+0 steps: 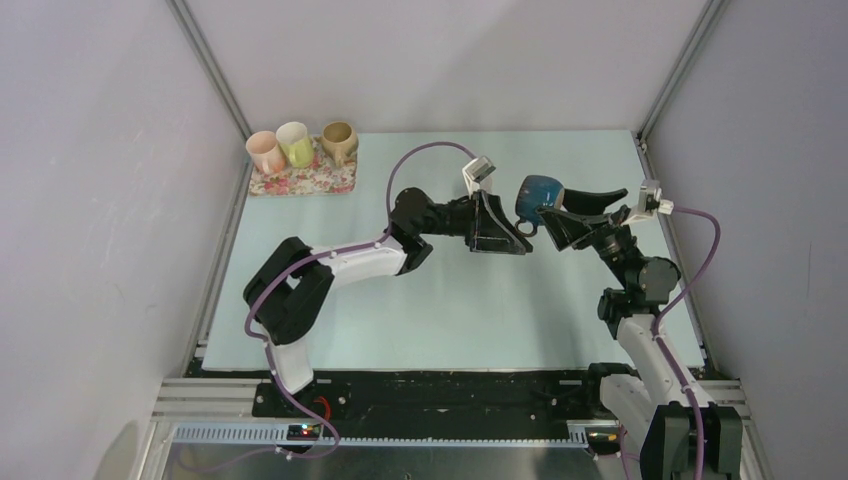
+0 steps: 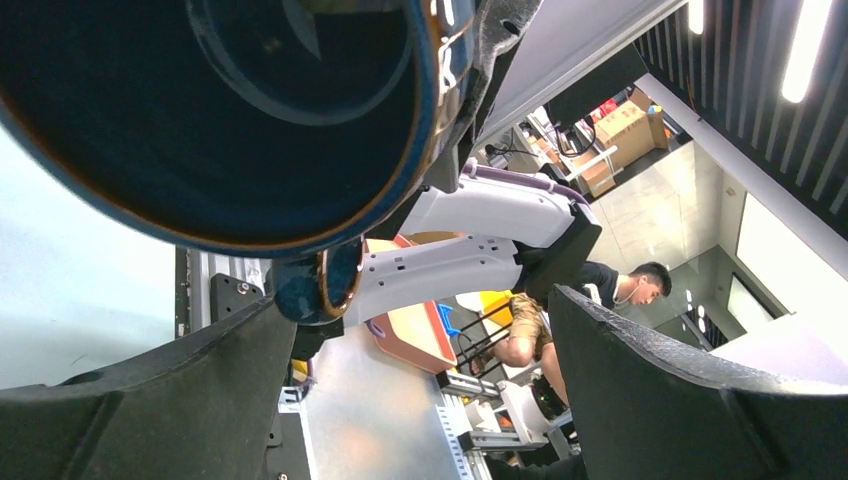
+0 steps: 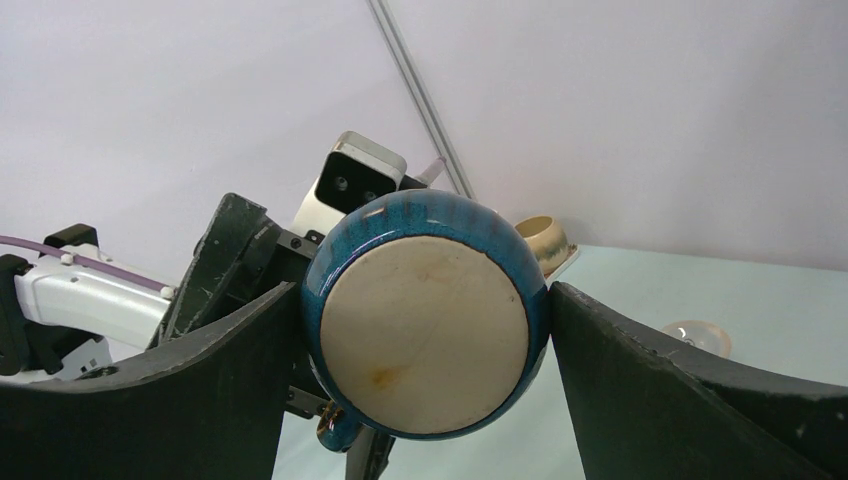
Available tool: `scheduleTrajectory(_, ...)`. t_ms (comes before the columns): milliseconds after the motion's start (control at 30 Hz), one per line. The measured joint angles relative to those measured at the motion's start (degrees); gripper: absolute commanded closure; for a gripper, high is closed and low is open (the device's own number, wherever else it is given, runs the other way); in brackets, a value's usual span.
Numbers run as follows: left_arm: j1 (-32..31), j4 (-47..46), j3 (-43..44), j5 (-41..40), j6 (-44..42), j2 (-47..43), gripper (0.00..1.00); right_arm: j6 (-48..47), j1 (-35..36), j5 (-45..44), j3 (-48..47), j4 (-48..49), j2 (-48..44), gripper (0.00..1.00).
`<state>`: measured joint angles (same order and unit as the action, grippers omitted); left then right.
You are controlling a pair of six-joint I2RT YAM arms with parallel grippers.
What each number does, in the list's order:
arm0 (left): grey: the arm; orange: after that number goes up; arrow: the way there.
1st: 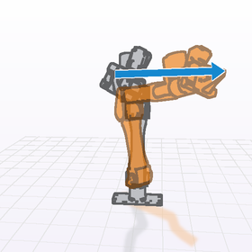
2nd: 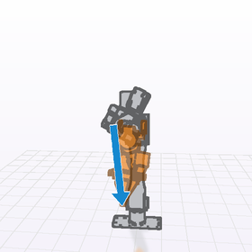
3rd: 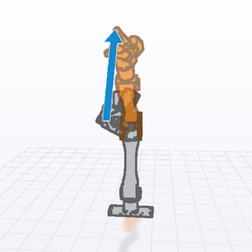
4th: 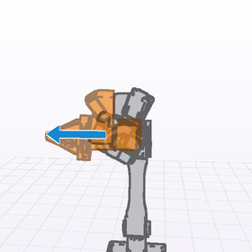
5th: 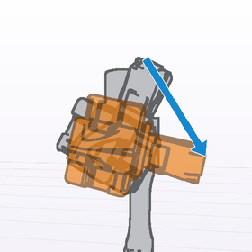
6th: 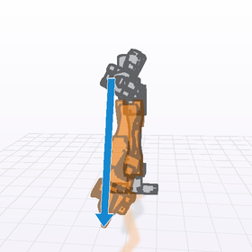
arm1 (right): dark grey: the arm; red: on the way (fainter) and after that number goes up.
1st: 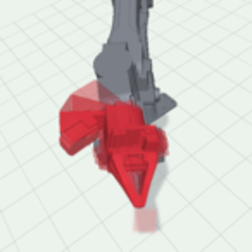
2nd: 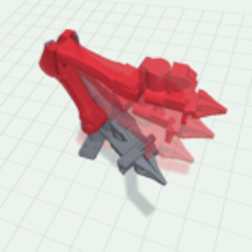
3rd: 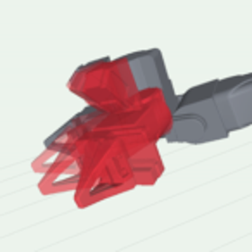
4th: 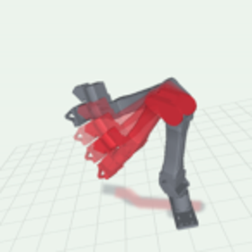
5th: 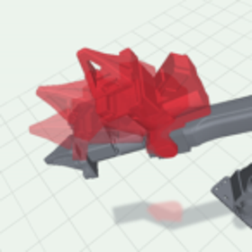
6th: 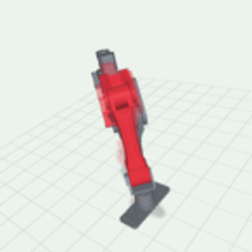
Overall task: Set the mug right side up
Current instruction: Turn over the cup at the center of the board.
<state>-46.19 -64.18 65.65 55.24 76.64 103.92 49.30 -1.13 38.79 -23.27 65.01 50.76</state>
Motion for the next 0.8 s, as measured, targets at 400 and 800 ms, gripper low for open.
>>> scheduleTrajectory(400,-0.66,0.07,1.53,0.48,1.2,0.07,0.02,-1.44,3.28,-0.55,0.0,-0.61,1.49,1.0)
scheduleTrajectory(800,-0.63,0.28,1.79,0.87,2.25,0.24,0.23,-2.32,3.45,-0.2,0.0,-0.81,1.51,1.0)
